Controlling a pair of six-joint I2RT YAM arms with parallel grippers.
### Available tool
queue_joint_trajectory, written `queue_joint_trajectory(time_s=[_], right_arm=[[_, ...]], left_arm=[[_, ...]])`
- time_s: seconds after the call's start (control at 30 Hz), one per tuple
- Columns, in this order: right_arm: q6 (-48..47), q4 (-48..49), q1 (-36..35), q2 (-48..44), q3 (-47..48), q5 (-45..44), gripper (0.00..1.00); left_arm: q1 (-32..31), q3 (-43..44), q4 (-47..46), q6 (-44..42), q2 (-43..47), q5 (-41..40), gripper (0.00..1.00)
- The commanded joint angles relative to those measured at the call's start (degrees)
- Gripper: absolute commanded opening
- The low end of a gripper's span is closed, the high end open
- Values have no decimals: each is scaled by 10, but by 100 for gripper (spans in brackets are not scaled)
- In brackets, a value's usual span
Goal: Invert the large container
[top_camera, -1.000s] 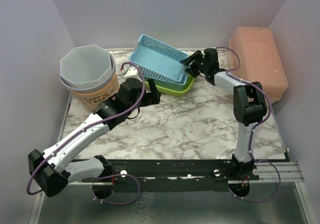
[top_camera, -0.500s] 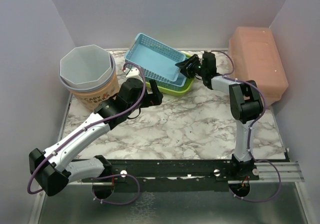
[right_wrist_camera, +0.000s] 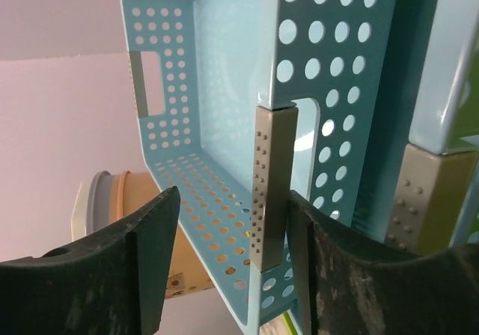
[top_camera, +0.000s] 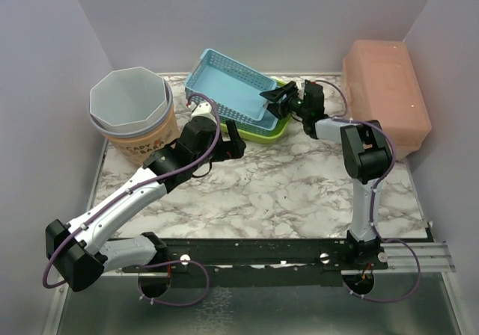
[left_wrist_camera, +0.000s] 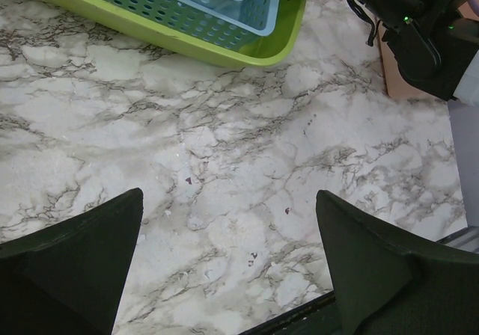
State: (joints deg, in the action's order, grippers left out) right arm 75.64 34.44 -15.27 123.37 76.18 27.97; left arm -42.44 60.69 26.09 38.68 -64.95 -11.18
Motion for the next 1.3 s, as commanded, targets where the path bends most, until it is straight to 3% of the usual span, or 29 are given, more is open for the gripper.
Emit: queue_joint_trajectory(time_s=[0.0,0.23,0.37,0.7,0.87,1.1,1.27], right_arm=[[-8,-40,-2,-21,-18,18,64],[6,47,1,10,18,109,63],[3,41,5,19,48,127,53],[16,73,12,-32,-9,103,25],[34,120,23,-79,-41,95,18],[6,89,33,-162,-72,88,16],[-32,15,43,-229,-168,44,16]], left_arm=[[2,11,3,-1,-5,11,99],[2,16,3,-3,-13,23,99],[2,10,3,-2,-3,16,99],[2,8,3,1,-4,11,99],[2,3,3,2,0,11,99],[2,5,3,-8,-10,3,99],[2,15,3,-13,-25,14,99]])
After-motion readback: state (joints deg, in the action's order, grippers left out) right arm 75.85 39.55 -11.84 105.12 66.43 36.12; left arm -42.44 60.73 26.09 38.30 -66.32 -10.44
